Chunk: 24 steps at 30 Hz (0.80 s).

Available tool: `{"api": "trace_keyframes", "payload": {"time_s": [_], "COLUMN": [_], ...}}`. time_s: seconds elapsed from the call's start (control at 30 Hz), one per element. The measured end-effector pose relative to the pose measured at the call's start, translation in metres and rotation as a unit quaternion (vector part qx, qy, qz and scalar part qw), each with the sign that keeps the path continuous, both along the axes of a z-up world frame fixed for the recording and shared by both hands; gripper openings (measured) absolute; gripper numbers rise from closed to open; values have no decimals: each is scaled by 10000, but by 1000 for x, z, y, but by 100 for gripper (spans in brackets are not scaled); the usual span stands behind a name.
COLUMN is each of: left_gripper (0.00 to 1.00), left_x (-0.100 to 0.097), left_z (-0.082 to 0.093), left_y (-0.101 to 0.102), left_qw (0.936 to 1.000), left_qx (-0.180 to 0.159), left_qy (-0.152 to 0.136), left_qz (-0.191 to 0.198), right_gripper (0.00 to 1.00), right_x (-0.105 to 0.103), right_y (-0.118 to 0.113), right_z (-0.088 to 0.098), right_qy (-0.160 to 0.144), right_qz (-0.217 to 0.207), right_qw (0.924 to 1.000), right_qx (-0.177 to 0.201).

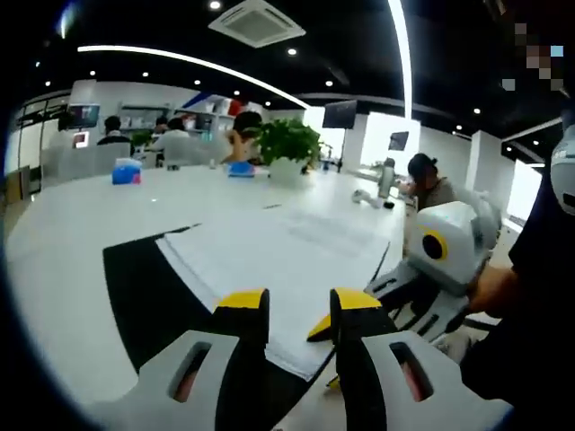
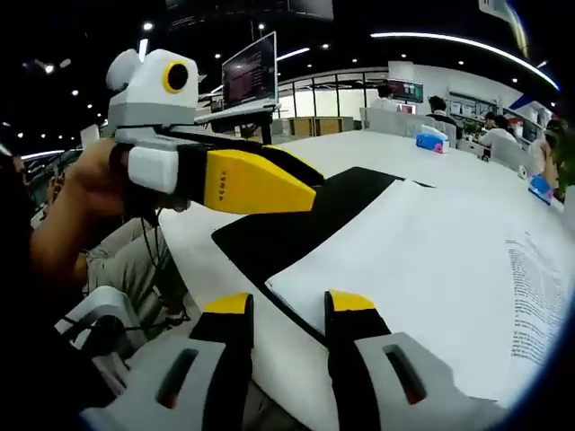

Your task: Flip through the bound document one page at a time

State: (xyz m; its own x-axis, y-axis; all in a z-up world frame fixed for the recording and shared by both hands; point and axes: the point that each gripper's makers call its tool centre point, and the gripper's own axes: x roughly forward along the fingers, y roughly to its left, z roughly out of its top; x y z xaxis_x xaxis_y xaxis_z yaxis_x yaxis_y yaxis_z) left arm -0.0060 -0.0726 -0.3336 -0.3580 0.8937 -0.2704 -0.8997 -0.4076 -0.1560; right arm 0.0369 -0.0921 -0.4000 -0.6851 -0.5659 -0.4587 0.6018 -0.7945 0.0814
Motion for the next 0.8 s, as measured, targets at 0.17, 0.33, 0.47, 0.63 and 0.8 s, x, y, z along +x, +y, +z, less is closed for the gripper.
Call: {"api": "trace_keyframes", "payload": {"time_s": [0.17, 0.33, 0.47, 0.63, 0.8], "left_gripper": [24, 24, 24, 24, 24], "left_x": [-11, -23, -31, -34, -27], "left_z": [-25, -33, -42, -51, -64], "left_y": [18, 28, 35, 45, 51], "left_qw": [9986, 9979, 9959, 9944, 9907], "left_qx": [-385, -551, -844, -996, -1297], "left_qy": [-303, -240, -150, -133, -79], "left_qz": [-212, -228, -283, -322, -411], "right_gripper": [31, 29, 29, 32, 32], "right_x": [1, 1, 2, 3, 3], "right_y": [1, 2, 1, -1, 0], "right_z": [0, 0, -1, -2, -1], "right_qy": [62, 7, 61, 135, 143], "right_qz": [18, 7, -7, 14, 1], "right_qw": [10000, 10000, 9998, 9994, 9996], "right_qx": [43, 74, 180, 329, 249]}}
